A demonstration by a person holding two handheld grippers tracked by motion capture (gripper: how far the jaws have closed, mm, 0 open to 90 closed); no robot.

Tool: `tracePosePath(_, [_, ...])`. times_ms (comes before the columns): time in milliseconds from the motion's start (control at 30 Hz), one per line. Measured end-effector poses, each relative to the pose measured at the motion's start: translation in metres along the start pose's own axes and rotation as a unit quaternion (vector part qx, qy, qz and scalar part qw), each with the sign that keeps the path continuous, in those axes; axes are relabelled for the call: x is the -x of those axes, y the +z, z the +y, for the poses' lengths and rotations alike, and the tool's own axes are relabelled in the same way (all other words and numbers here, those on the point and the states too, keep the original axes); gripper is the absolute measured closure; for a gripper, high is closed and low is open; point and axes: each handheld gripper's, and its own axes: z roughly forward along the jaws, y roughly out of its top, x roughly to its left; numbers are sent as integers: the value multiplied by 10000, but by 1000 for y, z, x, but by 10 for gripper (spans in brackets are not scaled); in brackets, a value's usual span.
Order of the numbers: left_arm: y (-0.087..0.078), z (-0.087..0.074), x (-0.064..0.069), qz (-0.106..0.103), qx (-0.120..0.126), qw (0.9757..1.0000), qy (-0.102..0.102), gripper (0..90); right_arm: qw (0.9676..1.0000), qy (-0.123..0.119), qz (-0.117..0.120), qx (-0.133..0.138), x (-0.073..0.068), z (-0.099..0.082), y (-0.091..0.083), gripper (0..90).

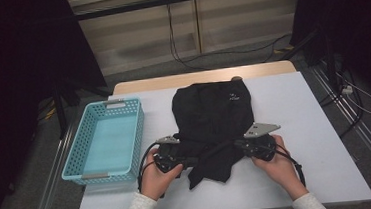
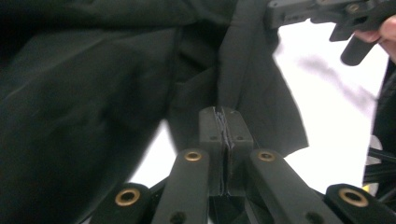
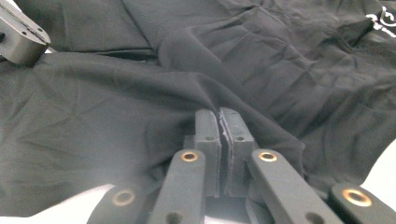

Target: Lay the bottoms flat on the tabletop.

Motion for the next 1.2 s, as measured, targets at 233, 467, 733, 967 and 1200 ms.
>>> tracePosePath(233, [5,-8,-6,137,-161,9998,-11,888,9998,-46,-175,-109,-2,-2,8,753])
tracePosePath(467, [8,-7,-3,134,-202,9997,33,892,9996,45,-228,164,-7,-2,-12,599])
tracePosePath(733, [9,-4,-1,118,-229,9996,91,896,9996,199,-117,155,-10,-14,-25,574])
tracePosePath(967, [10,-3,-2,70,-252,9996,76,897,9996,232,-19,188,-14,-14,-25,631])
tracePosePath(1200, [9,-3,-1,90,-232,9997,76,897,9999,98,15,-38,-20,-15,-10,667])
